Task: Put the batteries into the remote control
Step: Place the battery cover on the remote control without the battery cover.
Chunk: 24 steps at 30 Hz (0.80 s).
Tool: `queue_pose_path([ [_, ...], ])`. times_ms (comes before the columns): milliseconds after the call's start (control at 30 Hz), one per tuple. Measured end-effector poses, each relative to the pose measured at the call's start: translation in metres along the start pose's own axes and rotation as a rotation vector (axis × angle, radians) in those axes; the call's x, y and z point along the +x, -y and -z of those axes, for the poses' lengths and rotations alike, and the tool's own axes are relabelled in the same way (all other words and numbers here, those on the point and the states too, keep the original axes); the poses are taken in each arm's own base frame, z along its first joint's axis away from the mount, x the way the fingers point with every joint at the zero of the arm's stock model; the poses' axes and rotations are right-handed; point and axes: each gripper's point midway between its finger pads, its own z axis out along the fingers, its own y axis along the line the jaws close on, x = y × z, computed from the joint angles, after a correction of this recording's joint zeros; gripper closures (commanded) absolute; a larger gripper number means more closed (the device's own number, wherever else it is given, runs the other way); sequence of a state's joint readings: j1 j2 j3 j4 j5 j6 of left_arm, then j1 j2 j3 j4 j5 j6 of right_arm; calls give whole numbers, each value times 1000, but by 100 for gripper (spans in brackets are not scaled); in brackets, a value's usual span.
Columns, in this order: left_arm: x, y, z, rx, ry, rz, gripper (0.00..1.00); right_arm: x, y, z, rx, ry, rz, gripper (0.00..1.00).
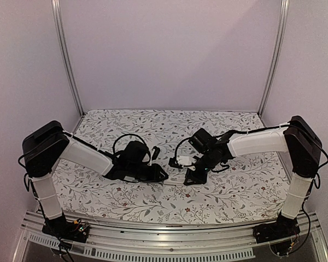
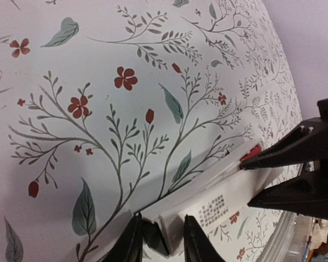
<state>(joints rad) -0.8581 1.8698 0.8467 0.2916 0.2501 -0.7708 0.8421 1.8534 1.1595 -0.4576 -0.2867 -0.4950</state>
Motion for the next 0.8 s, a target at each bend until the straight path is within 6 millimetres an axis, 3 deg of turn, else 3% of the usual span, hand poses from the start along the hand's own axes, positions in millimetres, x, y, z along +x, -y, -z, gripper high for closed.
queue_pose_path([
  [800, 1, 0, 0, -2, -4, -3, 73, -2, 7, -3, 28, -2, 24, 52],
])
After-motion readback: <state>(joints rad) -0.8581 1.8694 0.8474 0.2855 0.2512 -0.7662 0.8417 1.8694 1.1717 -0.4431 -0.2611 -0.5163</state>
